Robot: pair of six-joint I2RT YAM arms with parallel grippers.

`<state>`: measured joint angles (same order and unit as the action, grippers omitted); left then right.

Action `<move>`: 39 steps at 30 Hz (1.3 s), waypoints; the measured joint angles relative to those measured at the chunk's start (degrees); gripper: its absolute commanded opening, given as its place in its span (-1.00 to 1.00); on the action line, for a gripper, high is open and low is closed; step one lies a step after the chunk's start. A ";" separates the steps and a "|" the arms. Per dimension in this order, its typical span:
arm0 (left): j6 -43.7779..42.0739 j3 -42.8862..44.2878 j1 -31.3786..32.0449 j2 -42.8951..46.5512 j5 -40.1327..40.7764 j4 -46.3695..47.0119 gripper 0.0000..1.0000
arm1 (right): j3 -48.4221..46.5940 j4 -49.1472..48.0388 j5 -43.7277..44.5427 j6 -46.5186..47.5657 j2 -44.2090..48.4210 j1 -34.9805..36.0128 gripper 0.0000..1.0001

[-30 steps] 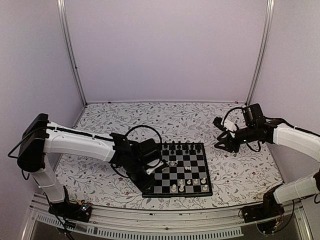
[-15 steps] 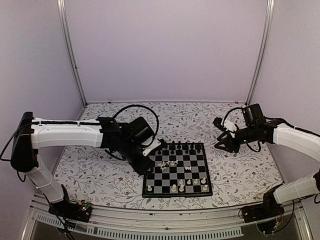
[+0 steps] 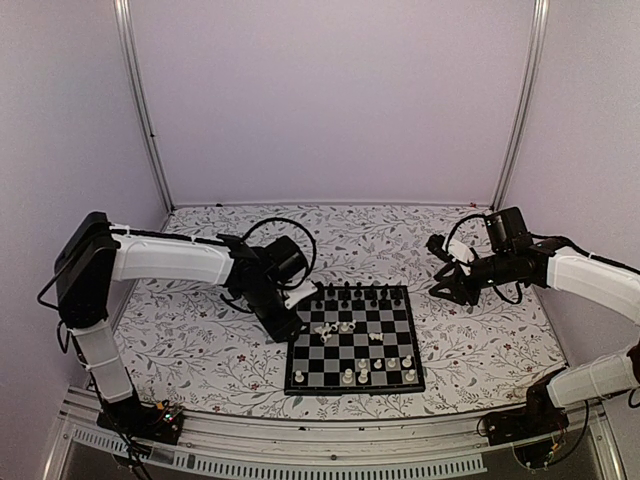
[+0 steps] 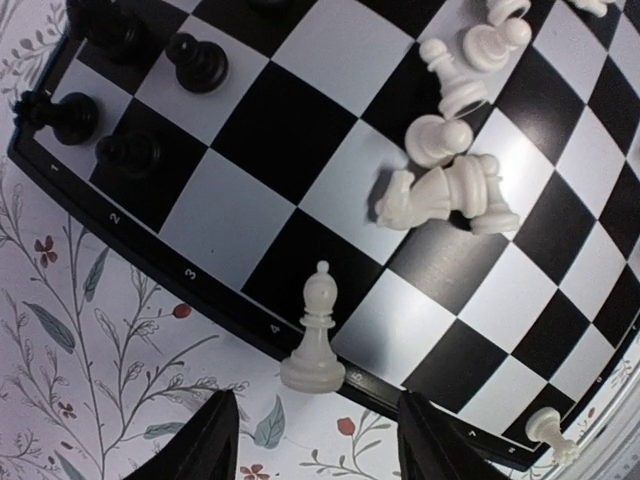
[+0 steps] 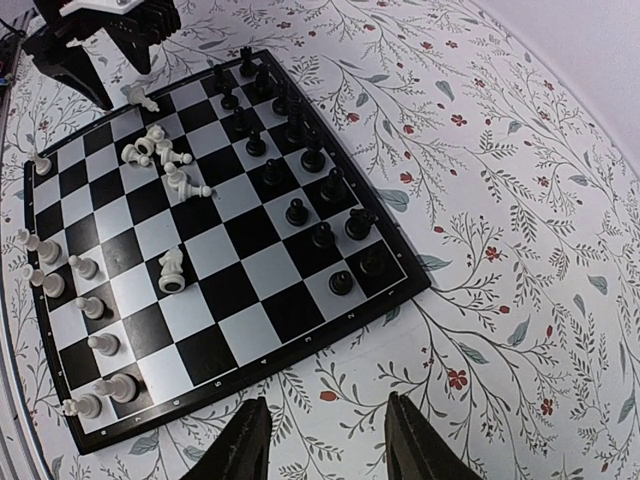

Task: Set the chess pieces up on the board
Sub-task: Pick up the chess piece from the chessboard.

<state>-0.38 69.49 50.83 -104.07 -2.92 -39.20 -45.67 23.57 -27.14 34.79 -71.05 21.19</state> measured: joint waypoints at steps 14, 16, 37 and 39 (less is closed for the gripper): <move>-2.03 3.13 -0.72 -4.02 -0.35 0.04 -0.24 | 0.00 0.00 0.00 0.26 0.07 0.00 -0.17; -2.36 3.48 -0.76 -4.68 -0.37 -0.02 -0.28 | 0.00 0.00 0.00 0.39 0.07 0.02 -0.16; -3.13 4.35 -0.98 -5.16 -2.16 -1.03 -0.70 | 0.00 0.02 -0.11 0.59 -0.04 0.02 -0.18; -3.23 4.87 -0.98 -4.46 -3.19 -1.03 -0.70 | 0.00 0.02 -0.28 0.57 -0.37 0.02 -0.19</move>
<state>-3.62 74.37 49.84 -108.53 -6.11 -40.23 -45.67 23.59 -27.42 35.35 -71.42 21.21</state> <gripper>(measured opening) 0.198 0.414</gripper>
